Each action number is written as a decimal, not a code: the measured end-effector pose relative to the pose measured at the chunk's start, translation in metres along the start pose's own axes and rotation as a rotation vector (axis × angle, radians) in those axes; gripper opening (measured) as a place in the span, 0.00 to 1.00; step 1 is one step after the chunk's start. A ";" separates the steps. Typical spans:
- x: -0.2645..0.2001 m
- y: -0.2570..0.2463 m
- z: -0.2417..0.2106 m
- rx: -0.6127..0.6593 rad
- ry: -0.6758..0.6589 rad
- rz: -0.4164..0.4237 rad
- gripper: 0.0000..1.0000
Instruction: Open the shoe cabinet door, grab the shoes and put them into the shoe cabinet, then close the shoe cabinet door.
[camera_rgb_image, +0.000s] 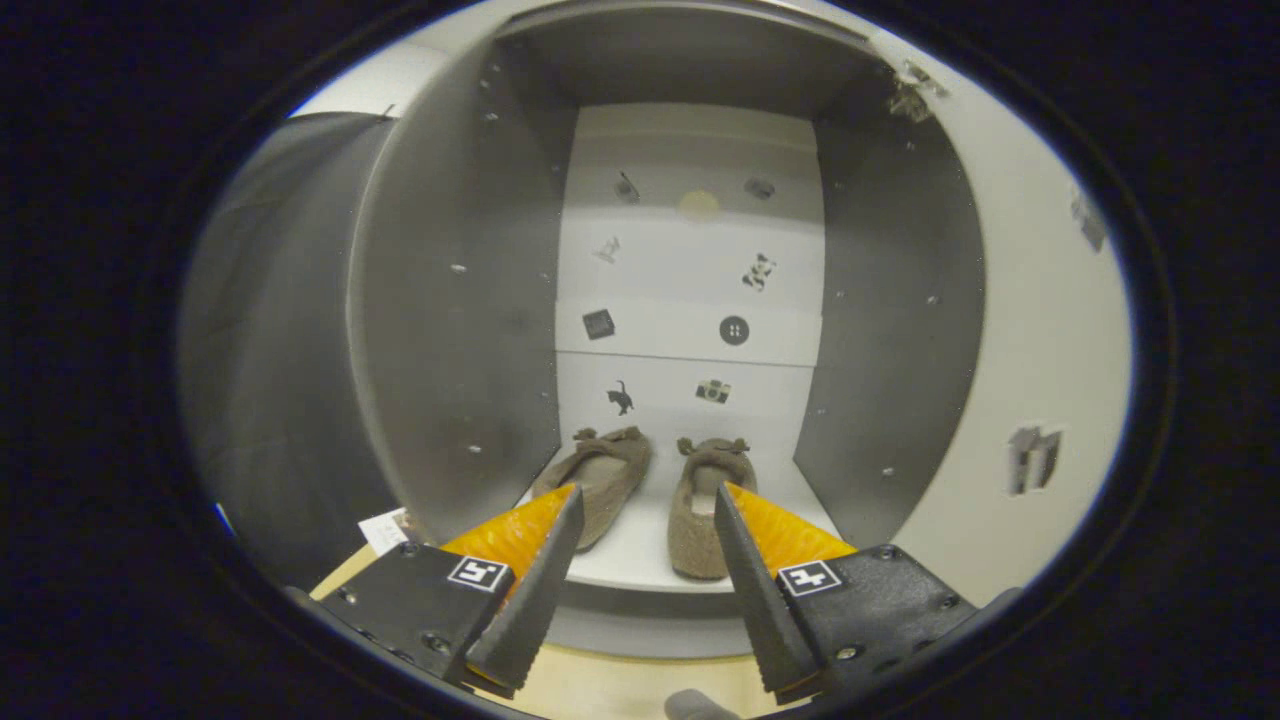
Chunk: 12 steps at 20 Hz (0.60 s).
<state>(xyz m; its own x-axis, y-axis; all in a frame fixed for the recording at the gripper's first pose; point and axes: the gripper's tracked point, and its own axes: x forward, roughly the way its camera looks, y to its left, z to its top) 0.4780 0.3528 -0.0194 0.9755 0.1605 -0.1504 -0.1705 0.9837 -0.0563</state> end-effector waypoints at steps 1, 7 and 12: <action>-0.020 0.004 0.002 -0.005 -0.020 0.009 0.84; -0.127 0.014 -0.014 -0.015 -0.069 0.043 0.87; -0.211 -0.003 -0.031 0.004 -0.060 0.049 1.00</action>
<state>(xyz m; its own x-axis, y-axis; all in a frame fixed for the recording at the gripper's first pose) 0.2688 0.3133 -0.0181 0.9727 0.2126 -0.0935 -0.2176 0.9749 -0.0467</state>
